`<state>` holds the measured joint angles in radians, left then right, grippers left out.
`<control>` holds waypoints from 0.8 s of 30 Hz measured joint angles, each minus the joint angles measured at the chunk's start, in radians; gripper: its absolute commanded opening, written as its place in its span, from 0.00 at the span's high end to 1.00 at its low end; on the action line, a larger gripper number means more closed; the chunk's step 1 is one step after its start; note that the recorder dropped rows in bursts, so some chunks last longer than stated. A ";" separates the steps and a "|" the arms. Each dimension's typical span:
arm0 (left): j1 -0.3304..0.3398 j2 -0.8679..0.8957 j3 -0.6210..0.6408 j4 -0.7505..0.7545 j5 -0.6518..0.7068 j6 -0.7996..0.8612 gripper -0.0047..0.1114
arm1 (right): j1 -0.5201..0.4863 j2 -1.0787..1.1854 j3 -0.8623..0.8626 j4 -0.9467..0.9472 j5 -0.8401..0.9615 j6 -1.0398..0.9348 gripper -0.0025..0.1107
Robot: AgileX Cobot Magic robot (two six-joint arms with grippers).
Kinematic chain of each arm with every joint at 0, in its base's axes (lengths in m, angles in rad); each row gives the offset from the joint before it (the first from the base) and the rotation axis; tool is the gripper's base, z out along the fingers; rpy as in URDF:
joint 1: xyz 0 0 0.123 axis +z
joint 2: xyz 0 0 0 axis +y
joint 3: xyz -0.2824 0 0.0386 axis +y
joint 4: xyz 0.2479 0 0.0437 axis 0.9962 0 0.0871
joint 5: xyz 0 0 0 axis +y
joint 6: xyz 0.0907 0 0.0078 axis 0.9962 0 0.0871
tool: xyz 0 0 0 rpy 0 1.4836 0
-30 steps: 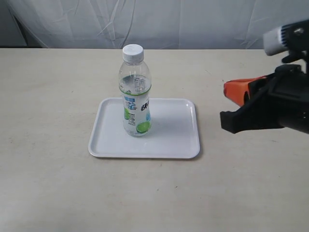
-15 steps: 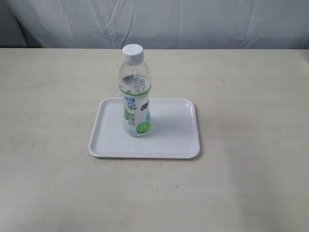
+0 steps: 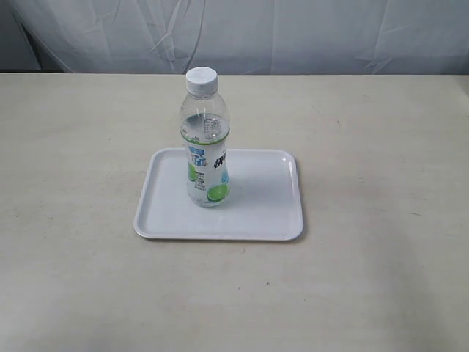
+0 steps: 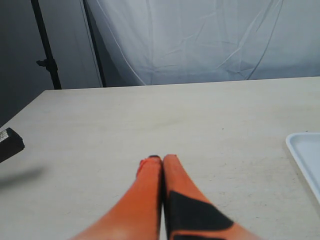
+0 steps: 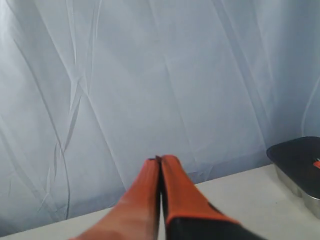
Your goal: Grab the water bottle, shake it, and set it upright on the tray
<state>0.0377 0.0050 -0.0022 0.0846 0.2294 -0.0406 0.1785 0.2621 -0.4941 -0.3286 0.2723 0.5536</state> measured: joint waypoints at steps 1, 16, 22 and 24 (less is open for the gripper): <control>0.000 0.000 0.000 0.000 0.000 0.000 0.96 | -0.017 -0.026 0.018 0.002 0.000 0.000 0.95; 0.000 0.000 0.000 0.000 0.000 0.000 0.96 | -0.158 -0.256 0.323 0.077 0.004 0.000 0.95; 0.000 0.000 0.000 0.000 0.000 0.000 0.96 | -0.181 -0.256 0.396 0.069 0.022 0.000 0.95; 0.000 0.000 0.000 0.000 0.000 0.000 0.96 | -0.185 -0.256 0.398 0.051 0.022 -0.040 0.95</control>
<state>0.0377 0.0050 -0.0022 0.0846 0.2294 -0.0406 -0.0065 0.0065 -0.0957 -0.2772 0.2942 0.5132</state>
